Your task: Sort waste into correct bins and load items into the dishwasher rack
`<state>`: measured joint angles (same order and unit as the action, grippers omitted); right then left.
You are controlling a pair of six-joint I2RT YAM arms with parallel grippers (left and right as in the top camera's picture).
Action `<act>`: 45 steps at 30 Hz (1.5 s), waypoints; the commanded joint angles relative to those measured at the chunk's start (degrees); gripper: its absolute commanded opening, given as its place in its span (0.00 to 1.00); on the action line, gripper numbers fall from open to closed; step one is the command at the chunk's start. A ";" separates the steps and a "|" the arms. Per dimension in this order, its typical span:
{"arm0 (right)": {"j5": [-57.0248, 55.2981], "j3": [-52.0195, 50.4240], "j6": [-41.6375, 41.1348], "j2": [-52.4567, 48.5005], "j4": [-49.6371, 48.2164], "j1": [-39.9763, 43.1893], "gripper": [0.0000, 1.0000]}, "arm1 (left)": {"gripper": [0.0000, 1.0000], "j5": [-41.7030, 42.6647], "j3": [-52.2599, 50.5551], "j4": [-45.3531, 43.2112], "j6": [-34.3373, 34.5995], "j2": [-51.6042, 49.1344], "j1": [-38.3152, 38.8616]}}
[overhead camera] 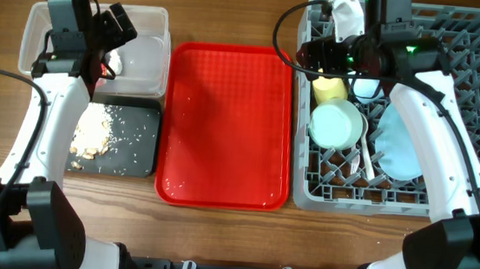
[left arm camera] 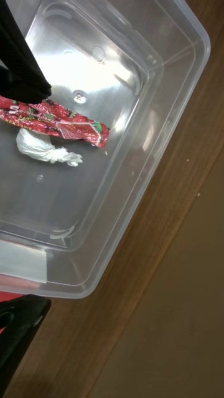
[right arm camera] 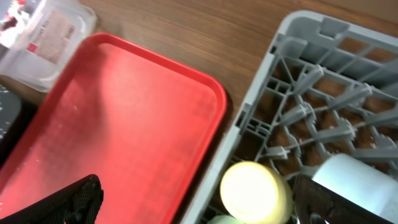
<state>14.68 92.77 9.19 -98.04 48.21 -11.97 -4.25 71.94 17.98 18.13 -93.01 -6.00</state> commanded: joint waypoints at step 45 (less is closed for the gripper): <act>-4.72 -92.45 -12.79 96.37 -48.96 10.86 1.00 | 1.00 -0.13 0.20 -0.13 0.31 0.26 -0.17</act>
<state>8.99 0.36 -2.81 -1.32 -0.45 -1.28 -4.25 71.94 17.98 18.13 -93.01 -6.00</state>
